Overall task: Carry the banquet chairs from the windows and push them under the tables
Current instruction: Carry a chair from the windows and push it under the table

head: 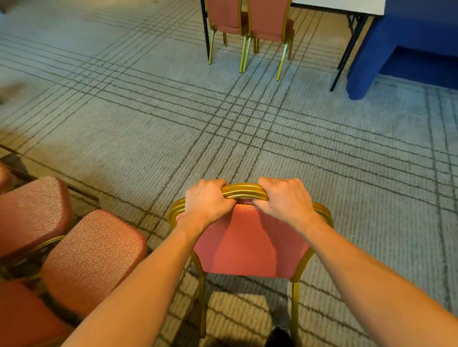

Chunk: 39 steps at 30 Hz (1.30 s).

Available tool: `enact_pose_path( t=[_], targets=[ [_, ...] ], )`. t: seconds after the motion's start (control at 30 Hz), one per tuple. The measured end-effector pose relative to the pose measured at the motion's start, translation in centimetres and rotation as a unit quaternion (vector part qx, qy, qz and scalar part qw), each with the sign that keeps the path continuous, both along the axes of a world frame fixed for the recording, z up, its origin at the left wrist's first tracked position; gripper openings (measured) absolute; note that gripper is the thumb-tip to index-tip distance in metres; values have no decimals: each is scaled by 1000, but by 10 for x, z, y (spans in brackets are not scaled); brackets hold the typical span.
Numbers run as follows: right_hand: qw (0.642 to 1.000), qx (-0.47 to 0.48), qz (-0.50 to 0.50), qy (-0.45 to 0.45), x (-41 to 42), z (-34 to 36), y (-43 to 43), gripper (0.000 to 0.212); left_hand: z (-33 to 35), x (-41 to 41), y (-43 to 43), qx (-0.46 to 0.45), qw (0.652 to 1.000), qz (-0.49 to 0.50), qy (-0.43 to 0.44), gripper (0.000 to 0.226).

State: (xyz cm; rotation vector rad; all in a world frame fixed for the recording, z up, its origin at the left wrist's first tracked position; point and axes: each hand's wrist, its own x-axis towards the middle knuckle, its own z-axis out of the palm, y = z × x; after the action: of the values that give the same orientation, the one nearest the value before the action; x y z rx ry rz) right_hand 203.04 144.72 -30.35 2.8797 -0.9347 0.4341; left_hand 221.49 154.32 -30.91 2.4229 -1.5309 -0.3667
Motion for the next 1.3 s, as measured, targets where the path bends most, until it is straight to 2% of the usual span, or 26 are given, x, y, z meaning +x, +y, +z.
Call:
enact_pose_path(
  t=[0.1,0.23,0.33,0.43,0.53,0.57,0.67,0.7,0.83,1.0,1.1,1.2,1.3],
  targets=[
    [1000,6,-16,-9,-24,-4,-19,38,-4,-26,-19,-8,1000,1,11,28],
    [996,30,-85,-21,-66,-16,-47,38,-4,-72,-49,-21,999,-32,-14,32],
    [993,50,-104,-27,-64,-16,-64,41,-7,-74,-67,-26,999,-4,-22,38],
    [992,76,-100,-26,-42,-12,-77,43,-11,-53,-79,-37,999,22,-2,53],
    [992,80,-95,-32,-38,-11,-98,45,-6,-47,-98,2,999,44,24,76],
    [992,74,-93,-41,-39,-12,-106,46,-4,-49,-106,8,999,45,20,71],
    [992,87,-80,-35,-32,-12,-124,44,-2,-47,-127,-4,998,65,-4,28],
    [993,87,-73,-26,-27,-12,-130,43,-1,-44,-132,-4,997,78,-15,24],
    [993,91,-80,-15,-8,-14,-166,43,-2,-28,-167,5,994,100,-32,21],
    [986,85,-145,11,31,-19,-221,47,-12,3,-228,-48,990,126,-29,30],
    [978,108,-178,31,57,-16,-261,50,-18,30,-270,-37,994,106,-20,27],
    [961,178,-200,68,78,-15,-299,46,-15,50,-306,0,998,66,-10,26],
    [960,203,-193,19,82,-19,-320,44,-13,60,-328,14,1000,8,-11,31]
  ],
)
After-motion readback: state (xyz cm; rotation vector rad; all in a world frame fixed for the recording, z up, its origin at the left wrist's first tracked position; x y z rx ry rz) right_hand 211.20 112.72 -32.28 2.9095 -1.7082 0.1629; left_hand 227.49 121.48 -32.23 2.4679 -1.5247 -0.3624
